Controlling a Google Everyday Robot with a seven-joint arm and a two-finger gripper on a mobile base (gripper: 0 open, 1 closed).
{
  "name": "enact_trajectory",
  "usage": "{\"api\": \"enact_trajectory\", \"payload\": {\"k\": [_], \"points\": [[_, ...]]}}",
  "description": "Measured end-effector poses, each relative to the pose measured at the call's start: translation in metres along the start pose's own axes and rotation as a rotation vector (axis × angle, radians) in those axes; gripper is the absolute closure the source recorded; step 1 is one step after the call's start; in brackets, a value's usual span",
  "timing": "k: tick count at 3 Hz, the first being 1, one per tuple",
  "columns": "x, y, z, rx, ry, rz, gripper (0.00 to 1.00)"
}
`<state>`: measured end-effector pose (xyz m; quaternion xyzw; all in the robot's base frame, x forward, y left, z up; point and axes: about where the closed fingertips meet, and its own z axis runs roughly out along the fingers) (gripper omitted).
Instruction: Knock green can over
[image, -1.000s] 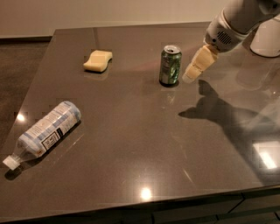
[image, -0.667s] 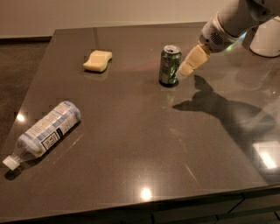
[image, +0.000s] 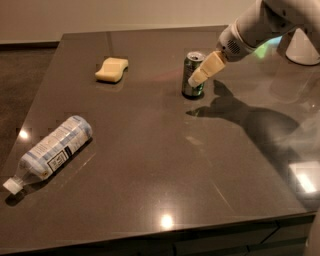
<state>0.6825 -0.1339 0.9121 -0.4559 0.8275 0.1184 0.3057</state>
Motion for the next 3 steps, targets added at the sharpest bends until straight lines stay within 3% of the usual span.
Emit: {"api": "enact_trajectory", "payload": {"k": [1, 3], "points": [[-0.0096, 0.0039, 0.0098, -0.014, -0.033, 0.006, 0.0], [-0.0139, 0.0045, 0.0172, -0.031, -0.068, 0.014, 0.41]]}}
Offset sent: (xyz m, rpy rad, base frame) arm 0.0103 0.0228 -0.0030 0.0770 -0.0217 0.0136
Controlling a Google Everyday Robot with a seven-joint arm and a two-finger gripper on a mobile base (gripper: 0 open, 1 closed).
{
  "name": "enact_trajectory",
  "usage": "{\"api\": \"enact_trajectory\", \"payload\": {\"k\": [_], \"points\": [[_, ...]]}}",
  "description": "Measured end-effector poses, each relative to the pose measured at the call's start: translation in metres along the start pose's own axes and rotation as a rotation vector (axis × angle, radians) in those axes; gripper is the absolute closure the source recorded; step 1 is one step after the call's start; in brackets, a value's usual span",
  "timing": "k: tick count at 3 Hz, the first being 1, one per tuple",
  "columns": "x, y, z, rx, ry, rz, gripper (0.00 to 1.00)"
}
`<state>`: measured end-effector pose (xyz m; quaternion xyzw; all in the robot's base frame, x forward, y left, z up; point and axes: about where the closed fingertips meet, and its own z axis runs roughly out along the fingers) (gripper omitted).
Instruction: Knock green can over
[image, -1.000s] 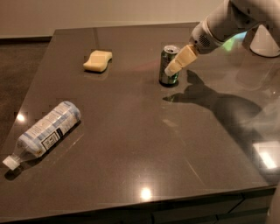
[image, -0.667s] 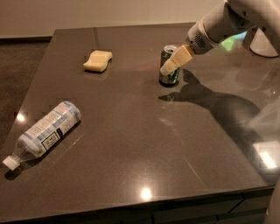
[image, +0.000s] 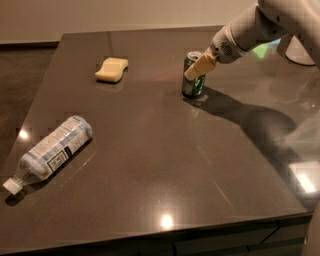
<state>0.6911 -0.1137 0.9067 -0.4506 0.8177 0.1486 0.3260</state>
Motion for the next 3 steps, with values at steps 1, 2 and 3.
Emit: {"api": "enact_trajectory", "payload": {"k": [1, 2, 3], "points": [[-0.002, 0.002, -0.009, -0.013, -0.035, -0.015, 0.64], [-0.009, 0.008, -0.033, -0.031, -0.032, -0.072, 0.88], [-0.009, 0.019, -0.06, -0.054, 0.061, -0.145, 1.0]]}}
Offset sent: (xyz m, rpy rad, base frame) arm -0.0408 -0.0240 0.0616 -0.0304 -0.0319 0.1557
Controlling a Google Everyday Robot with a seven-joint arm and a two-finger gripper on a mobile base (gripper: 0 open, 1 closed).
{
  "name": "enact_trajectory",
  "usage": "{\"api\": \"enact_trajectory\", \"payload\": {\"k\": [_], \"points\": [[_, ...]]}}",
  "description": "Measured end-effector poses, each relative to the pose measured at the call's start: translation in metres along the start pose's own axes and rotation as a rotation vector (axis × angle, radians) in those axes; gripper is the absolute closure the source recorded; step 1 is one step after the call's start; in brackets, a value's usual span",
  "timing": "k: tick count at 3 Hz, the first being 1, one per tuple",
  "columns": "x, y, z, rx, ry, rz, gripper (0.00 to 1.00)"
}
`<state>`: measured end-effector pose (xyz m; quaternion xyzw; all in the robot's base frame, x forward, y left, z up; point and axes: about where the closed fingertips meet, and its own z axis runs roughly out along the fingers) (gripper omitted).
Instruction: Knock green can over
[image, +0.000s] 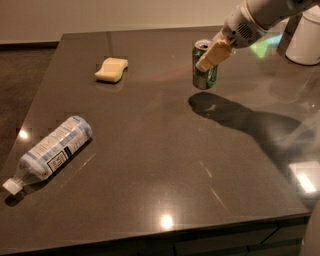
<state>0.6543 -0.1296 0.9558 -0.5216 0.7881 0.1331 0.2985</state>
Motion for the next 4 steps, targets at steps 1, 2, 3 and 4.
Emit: {"api": "enact_trajectory", "payload": {"k": [1, 2, 3, 4], "points": [[0.004, 0.02, -0.012, -0.046, 0.142, -0.114, 1.0], [0.004, 0.041, -0.019, -0.06, 0.255, -0.22, 1.0], [0.006, 0.064, -0.019, -0.075, 0.345, -0.306, 1.0], [0.01, 0.085, -0.014, -0.092, 0.412, -0.368, 0.82]]}}
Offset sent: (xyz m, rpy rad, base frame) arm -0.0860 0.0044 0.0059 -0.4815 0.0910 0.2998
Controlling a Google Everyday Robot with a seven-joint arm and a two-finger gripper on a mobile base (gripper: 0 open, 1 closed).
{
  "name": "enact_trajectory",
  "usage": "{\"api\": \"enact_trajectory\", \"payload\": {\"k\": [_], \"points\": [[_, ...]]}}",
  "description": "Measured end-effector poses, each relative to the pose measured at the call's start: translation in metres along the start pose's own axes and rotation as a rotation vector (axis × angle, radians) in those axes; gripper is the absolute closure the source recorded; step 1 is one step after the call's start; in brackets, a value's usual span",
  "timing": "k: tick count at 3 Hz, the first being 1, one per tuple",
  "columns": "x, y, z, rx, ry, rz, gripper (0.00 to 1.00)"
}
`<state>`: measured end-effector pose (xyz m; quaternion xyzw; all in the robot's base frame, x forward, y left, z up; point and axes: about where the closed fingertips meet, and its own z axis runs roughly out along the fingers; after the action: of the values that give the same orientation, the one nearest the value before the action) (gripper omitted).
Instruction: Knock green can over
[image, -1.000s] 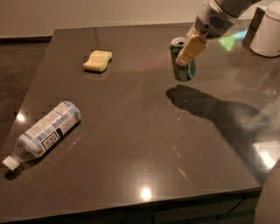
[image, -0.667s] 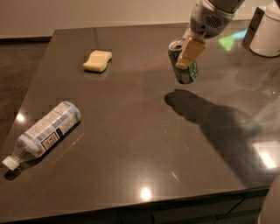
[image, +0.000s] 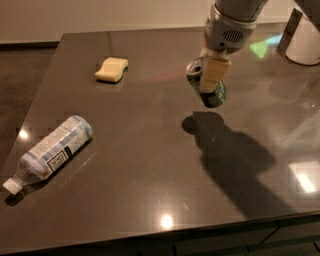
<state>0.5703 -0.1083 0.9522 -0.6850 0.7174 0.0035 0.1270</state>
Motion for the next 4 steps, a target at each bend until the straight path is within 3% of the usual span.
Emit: {"api": "enact_trajectory", "payload": {"k": [3, 4], "points": [[-0.008, 0.031, 0.029, -0.073, 0.086, -0.088, 0.12], [-0.007, 0.041, 0.04, -0.1, 0.103, -0.122, 0.0]]}}
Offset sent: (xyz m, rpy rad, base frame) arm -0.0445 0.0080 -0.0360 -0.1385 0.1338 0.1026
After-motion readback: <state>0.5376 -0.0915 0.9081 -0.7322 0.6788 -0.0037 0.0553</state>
